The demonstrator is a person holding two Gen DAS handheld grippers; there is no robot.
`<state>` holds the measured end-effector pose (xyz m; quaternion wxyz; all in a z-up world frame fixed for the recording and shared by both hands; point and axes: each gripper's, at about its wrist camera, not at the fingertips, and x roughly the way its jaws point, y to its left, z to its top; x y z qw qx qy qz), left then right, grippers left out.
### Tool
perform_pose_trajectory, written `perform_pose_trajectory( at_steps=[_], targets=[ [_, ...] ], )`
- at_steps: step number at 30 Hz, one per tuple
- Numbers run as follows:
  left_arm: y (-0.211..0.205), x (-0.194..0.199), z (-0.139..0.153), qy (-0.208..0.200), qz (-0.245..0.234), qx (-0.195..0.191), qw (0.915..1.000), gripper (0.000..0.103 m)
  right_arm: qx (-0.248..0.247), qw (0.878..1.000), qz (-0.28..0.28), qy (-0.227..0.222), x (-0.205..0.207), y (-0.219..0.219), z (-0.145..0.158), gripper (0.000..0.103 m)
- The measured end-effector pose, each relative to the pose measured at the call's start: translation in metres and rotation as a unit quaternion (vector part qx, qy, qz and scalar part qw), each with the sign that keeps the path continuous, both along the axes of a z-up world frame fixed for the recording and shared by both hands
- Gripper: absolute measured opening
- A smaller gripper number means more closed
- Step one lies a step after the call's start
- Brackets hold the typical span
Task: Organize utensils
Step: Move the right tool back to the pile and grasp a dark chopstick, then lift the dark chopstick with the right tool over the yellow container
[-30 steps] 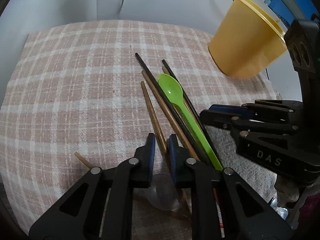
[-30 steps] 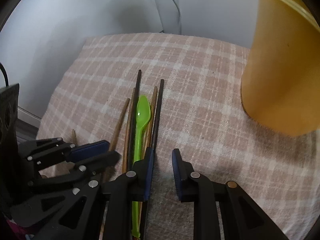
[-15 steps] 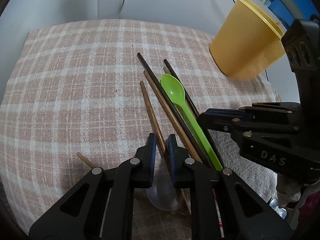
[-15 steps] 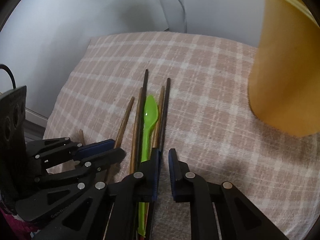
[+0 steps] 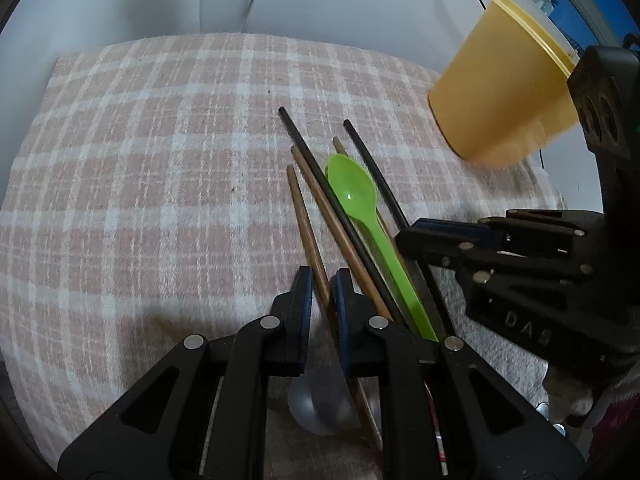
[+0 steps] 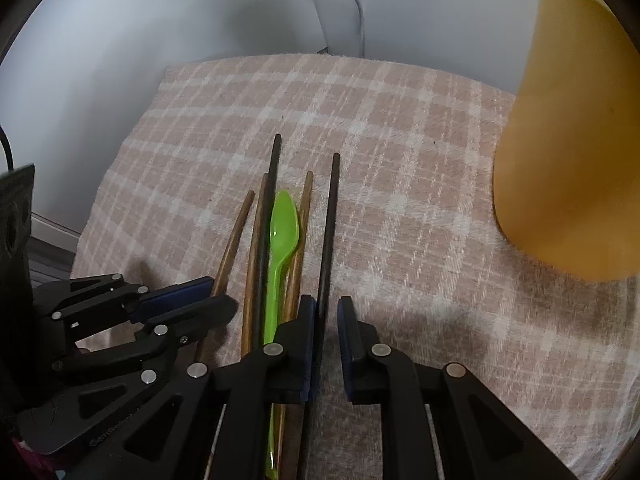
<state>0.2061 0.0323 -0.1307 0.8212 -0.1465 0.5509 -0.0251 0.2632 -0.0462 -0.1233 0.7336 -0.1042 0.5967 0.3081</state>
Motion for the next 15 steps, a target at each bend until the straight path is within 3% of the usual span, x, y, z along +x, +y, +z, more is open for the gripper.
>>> perform_pose_trajectory(
  at_steps=[3, 15],
  targets=[
    [0.002, 0.004, -0.001, -0.008, 0.004, -0.009, 0.9999, 0.008, 0.009, 1.0, -0.008, 0.005, 0.001, 0.0, 0.0, 0.004],
    [0.024, -0.014, 0.015, -0.051, 0.036, -0.063, 0.9961, 0.004, 0.052, 0.998, -0.023, -0.003, -0.011, -0.024, 0.02, 0.003]
  ],
)
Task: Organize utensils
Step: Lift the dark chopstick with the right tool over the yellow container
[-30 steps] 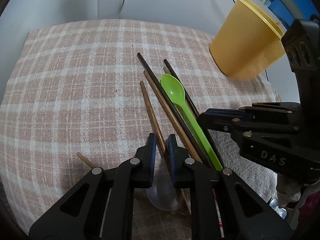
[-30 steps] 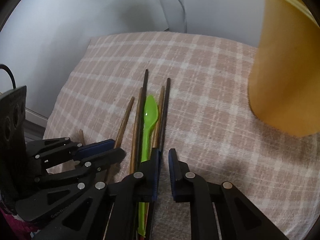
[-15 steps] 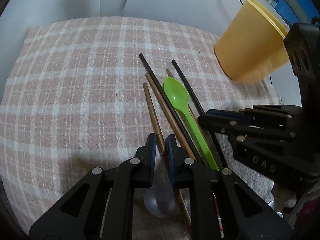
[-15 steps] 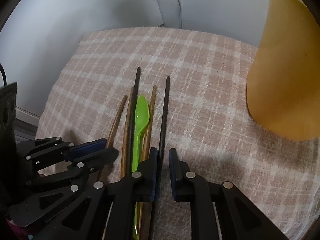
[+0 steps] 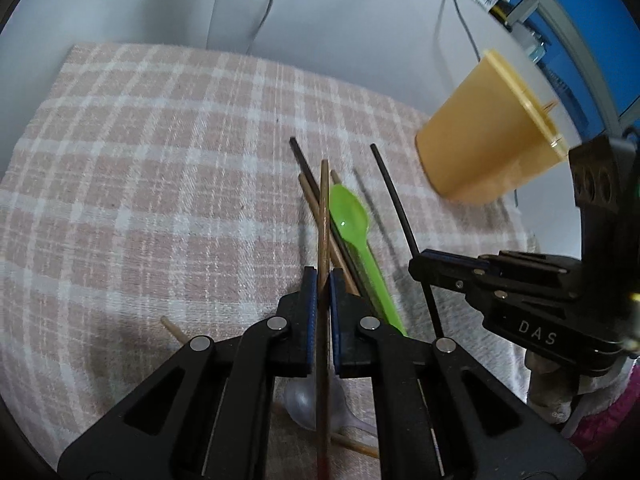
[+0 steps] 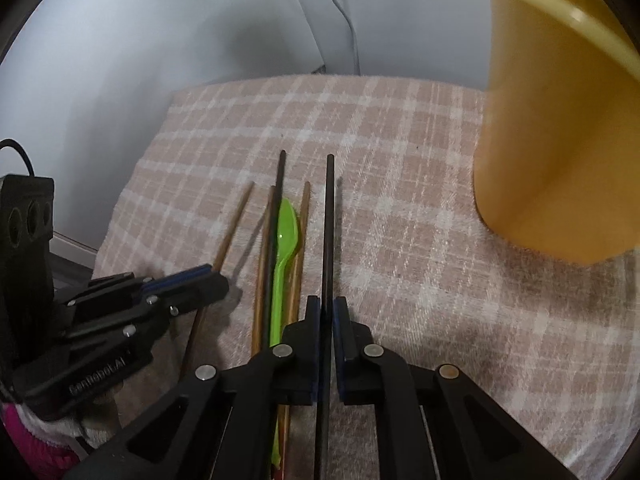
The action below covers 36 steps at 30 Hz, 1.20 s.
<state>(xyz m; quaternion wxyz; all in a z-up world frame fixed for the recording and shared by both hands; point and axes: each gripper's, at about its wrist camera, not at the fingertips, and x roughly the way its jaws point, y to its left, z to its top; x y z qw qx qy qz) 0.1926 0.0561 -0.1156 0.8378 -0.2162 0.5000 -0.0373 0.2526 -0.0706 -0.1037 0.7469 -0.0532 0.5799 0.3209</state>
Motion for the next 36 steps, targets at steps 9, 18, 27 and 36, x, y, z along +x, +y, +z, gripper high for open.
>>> perform_pose_trajectory(
  at_steps=[9, 18, 27, 36],
  targets=[
    [0.009, -0.026, 0.036, -0.05, 0.008, -0.024, 0.9984, 0.004, 0.042, 0.998, 0.0, -0.036, -0.018, -0.02, 0.038, 0.003],
    [0.012, -0.045, 0.078, -0.106, 0.003, -0.035, 0.9938, 0.004, 0.092, 0.993, -0.043, -0.065, -0.023, -0.064, 0.072, 0.003],
    [0.004, -0.049, 0.098, -0.141, -0.005, -0.049, 0.9888, 0.004, 0.131, 0.984, -0.079, -0.092, -0.025, -0.104, 0.095, 0.003],
    [-0.001, -0.044, 0.119, -0.172, -0.01, -0.059, 0.9833, 0.004, 0.174, 0.971, -0.115, -0.114, -0.026, -0.137, 0.119, 0.003]
  ],
)
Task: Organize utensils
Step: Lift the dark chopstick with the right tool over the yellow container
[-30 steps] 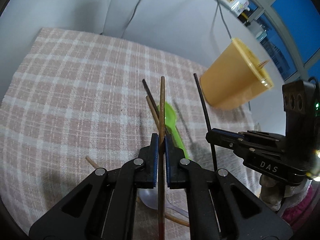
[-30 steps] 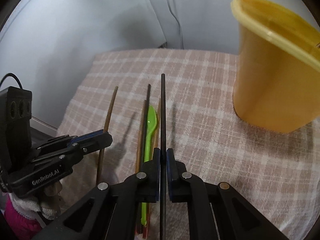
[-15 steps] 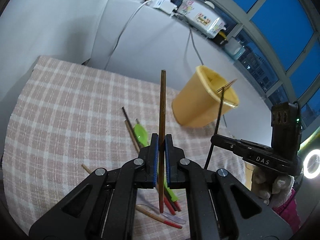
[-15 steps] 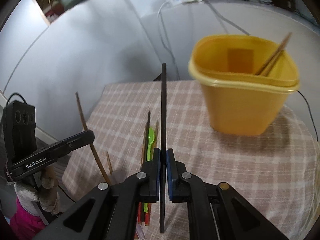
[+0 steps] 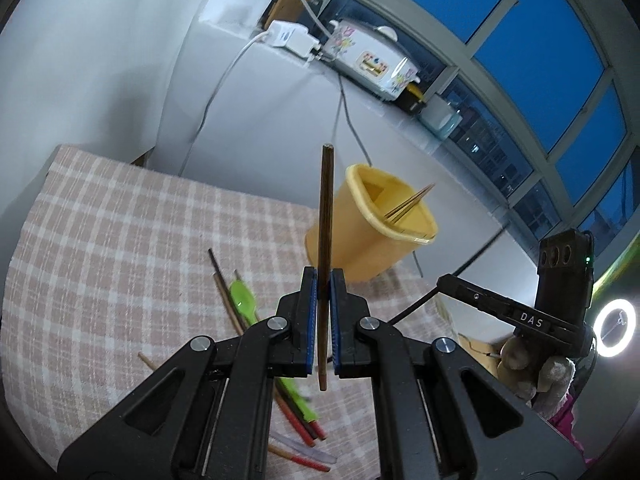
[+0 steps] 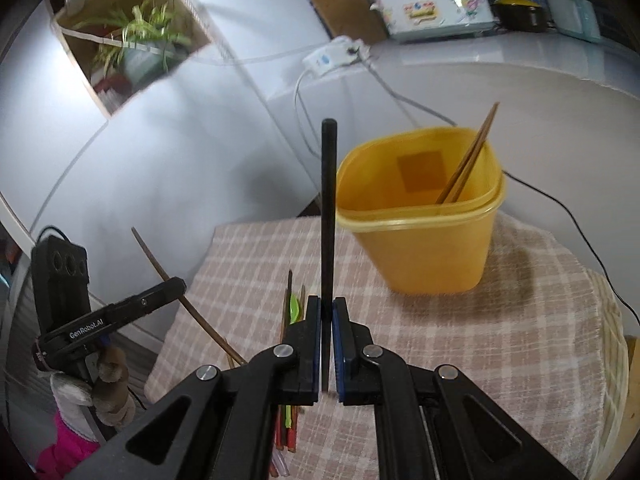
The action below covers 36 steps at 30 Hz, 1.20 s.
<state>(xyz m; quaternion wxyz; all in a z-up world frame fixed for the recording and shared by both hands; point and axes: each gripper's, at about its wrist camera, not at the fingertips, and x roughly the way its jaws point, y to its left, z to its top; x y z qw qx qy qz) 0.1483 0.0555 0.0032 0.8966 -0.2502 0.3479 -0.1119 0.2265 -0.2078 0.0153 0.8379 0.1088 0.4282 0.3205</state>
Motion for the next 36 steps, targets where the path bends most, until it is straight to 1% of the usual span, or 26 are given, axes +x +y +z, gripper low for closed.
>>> perform_pose_trajectory(
  at_steps=[8, 16, 26, 31, 36],
  targets=[
    [-0.008, 0.012, 0.023, -0.033, -0.003, -0.015, 0.9993, 0.004, 0.033, 0.999, -0.031, -0.029, 0.001, -0.034, 0.029, 0.003],
    [-0.017, 0.027, 0.046, -0.061, -0.008, -0.028, 0.9977, 0.004, 0.062, 0.996, -0.053, -0.042, 0.008, -0.06, 0.047, 0.003],
    [-0.018, 0.051, 0.076, -0.096, 0.003, -0.045, 0.9943, 0.004, 0.082, 0.992, -0.072, -0.071, 0.021, -0.081, 0.077, 0.003],
    [-0.019, 0.067, 0.084, -0.108, 0.013, -0.046, 0.993, 0.004, 0.089, 0.989, -0.085, -0.088, 0.029, -0.09, 0.093, 0.003],
    [-0.02, 0.083, 0.087, -0.11, 0.021, -0.049, 0.9925, 0.004, 0.098, 0.986, -0.097, -0.094, 0.04, -0.098, 0.099, 0.003]
  ],
)
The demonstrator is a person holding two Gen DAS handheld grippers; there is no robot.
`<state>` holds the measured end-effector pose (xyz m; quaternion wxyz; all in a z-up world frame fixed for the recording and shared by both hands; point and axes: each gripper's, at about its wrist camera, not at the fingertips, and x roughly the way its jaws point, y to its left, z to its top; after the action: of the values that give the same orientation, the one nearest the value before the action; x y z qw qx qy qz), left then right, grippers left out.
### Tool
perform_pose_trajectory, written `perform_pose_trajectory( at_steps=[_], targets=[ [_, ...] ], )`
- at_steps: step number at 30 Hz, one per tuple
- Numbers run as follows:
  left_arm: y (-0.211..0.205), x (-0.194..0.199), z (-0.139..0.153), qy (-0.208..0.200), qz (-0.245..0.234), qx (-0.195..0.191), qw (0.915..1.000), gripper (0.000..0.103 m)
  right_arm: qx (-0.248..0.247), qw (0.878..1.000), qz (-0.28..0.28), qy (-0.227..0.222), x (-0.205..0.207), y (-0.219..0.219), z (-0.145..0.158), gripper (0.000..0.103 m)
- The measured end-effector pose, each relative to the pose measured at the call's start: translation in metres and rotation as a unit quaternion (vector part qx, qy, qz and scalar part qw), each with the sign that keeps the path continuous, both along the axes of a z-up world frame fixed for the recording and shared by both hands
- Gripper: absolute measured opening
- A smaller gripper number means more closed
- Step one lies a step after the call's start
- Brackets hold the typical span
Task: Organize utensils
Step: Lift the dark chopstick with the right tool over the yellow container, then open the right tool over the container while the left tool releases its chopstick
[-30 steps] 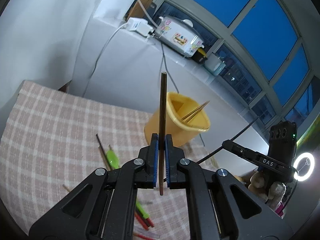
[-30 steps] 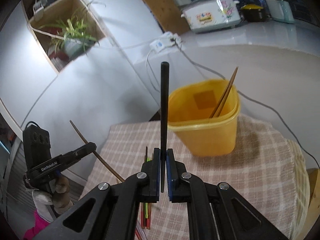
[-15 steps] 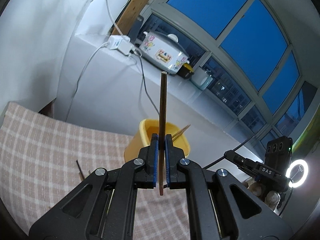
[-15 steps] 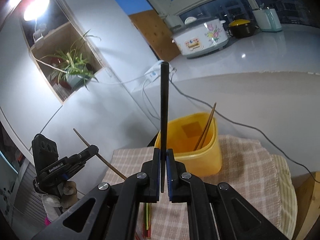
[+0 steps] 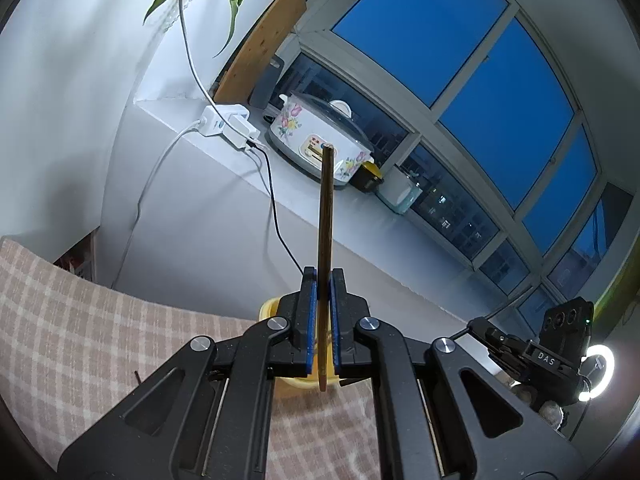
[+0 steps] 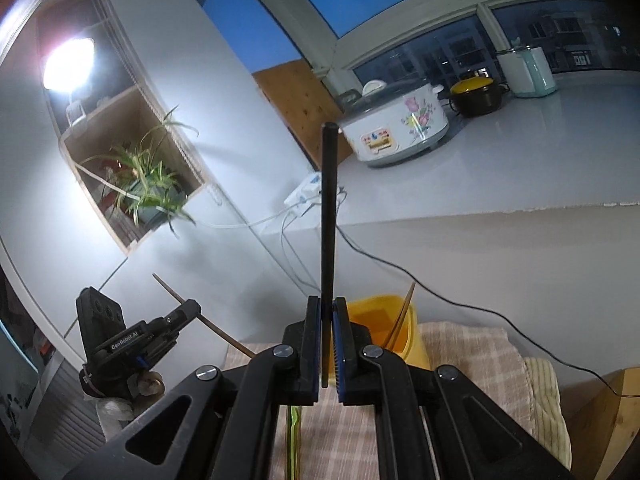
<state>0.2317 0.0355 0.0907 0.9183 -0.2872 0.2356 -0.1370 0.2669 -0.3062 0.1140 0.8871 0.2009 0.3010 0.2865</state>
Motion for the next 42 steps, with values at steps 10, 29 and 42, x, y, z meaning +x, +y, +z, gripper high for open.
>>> perform_pose_trajectory(
  at_steps=[10, 29, 42],
  targets=[
    [-0.005, 0.034, -0.015, 0.019, 0.015, -0.003, 0.9997, 0.004, -0.011, 1.0, -0.013, 0.014, 0.028, 0.003, -0.016, 0.003],
    [-0.042, 0.053, -0.049, 0.049, -0.01, 0.044, 0.9978, 0.004, -0.055, 0.997, -0.005, 0.052, 0.057, 0.033, -0.061, 0.003],
    [-0.064, 0.044, -0.055, 0.051, -0.025, 0.089, 0.9944, 0.004, -0.088, 0.994, 0.0, 0.063, 0.059, 0.044, -0.075, 0.007]
  ],
)
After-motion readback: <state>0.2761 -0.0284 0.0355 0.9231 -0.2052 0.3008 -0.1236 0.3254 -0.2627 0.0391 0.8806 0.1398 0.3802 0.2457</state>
